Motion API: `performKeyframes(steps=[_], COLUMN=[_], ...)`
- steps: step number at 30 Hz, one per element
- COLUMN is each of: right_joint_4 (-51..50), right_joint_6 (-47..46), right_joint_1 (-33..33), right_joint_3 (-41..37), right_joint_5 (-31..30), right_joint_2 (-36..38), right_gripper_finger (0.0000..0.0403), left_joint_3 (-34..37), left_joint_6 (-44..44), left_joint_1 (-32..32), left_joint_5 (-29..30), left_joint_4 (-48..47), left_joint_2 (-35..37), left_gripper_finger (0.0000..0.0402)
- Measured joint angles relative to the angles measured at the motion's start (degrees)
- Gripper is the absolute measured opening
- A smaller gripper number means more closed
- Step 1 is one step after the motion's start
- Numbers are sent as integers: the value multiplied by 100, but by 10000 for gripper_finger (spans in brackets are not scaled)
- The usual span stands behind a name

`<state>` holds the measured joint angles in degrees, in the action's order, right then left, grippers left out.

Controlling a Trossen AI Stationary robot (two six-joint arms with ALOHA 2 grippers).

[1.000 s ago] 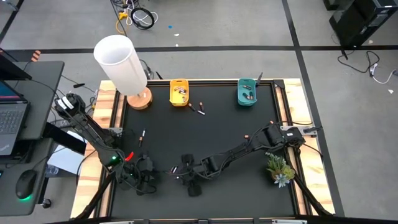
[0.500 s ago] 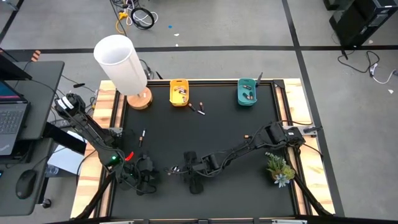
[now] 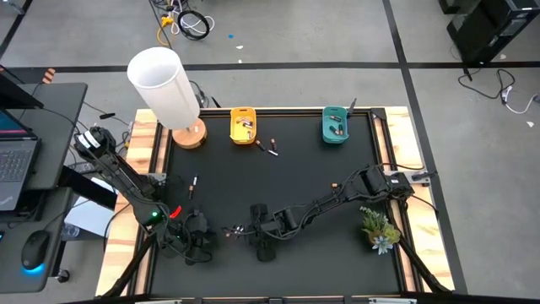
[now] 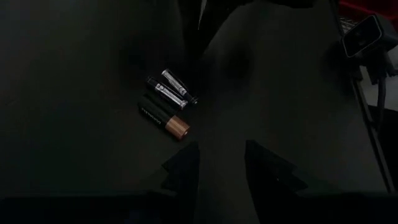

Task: Sort batteries
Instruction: Put the black battery into the blue bin

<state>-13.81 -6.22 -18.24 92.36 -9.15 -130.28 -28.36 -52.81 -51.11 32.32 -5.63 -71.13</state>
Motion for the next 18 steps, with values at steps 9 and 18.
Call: performKeyframes(steps=[9,18], right_joint_4=[453,932], right_joint_6=[63,-322], right_joint_1=[-300,-409], right_joint_3=[11,-55], right_joint_5=[-434,-822], right_joint_2=[9,-164], right_gripper_finger=[95,140], left_joint_3=[4,11], left_joint_6=[-313,-356], left_joint_1=[0,22], left_joint_5=[204,442], left_joint_4=[39,594], left_joint_2=[-410,-953], left_gripper_finger=[135,152])
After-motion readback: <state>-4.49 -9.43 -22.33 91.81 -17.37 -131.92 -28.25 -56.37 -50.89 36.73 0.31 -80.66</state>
